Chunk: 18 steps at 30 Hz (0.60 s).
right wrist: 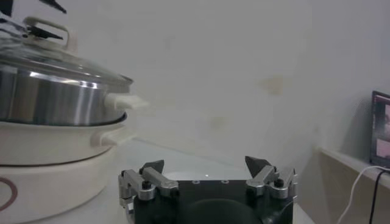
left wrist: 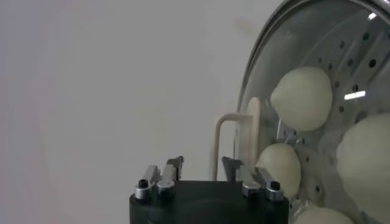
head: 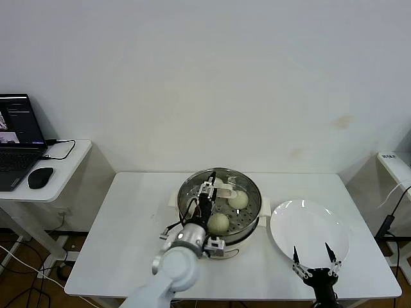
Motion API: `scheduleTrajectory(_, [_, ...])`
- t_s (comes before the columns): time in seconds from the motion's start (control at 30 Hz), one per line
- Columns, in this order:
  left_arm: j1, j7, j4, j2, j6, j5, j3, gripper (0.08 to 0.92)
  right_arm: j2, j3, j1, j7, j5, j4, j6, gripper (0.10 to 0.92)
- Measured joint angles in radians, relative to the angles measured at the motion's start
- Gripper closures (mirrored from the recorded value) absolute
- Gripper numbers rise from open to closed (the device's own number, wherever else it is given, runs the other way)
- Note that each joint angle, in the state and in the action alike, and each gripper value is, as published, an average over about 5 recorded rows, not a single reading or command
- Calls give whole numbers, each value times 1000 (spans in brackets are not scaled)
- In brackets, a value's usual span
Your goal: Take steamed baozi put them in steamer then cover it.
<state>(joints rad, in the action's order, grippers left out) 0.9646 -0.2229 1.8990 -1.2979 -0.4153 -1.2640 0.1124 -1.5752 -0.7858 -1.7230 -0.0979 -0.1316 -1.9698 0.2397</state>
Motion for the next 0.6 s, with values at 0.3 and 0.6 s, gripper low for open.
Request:
scheduleTrajectory(0.3, [194, 99, 214, 88, 41, 281, -116, 180, 12, 5, -6, -3, 20, -5, -1, 203])
scheduleTrajectory(0.6, [486, 298, 348, 112, 206, 853, -347, 177, 42, 31, -27, -10, 67, -27, -10, 203])
